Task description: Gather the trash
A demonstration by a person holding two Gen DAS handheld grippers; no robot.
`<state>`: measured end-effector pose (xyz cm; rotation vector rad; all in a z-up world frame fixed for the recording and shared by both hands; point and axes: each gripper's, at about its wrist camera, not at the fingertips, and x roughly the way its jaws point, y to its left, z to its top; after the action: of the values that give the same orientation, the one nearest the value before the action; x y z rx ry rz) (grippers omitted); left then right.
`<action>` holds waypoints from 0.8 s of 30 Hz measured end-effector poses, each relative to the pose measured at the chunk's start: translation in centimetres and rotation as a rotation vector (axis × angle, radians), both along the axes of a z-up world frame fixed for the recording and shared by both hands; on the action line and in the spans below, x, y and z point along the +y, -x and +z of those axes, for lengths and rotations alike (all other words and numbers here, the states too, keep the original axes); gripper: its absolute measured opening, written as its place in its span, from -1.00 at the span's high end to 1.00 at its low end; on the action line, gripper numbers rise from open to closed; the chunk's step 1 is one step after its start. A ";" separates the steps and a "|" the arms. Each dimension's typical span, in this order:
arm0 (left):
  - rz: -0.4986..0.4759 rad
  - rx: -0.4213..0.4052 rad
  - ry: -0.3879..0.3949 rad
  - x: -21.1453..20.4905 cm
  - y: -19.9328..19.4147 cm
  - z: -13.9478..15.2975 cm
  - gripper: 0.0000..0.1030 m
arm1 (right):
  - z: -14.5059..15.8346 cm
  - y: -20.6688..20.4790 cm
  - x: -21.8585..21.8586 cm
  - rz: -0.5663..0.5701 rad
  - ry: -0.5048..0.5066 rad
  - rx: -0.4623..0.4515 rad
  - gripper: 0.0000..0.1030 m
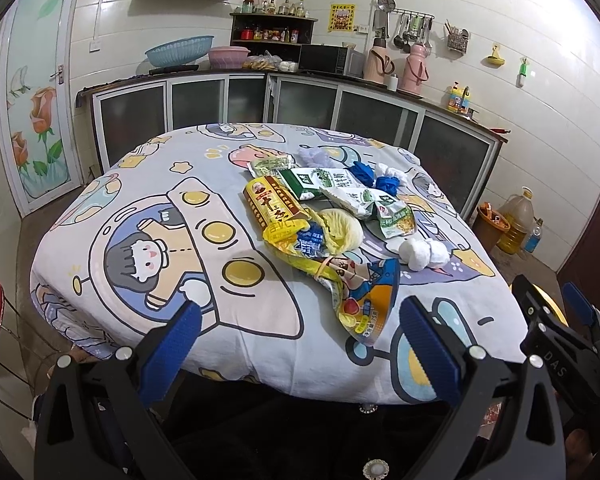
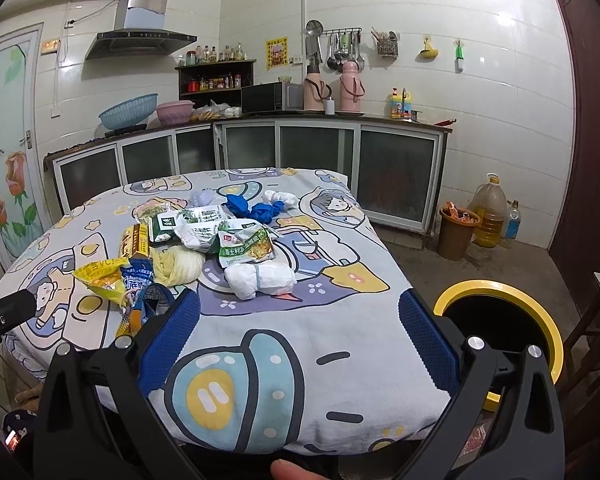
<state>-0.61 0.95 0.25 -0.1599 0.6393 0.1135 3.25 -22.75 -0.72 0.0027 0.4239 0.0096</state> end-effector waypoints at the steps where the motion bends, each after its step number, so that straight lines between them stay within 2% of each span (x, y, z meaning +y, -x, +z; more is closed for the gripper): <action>1: -0.001 -0.001 -0.001 -0.1 0.0 0.0 -0.86 | 0.0 0.0 0.0 -0.001 -0.001 0.001 -0.86; 24: -0.006 0.002 -0.003 -0.3 0.1 -0.2 -0.86 | -0.4 -0.1 0.1 -0.005 0.001 0.013 -0.86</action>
<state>-0.66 0.67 0.01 -0.1550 0.6416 0.1087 3.34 -22.62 -1.16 0.0026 0.4371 0.0041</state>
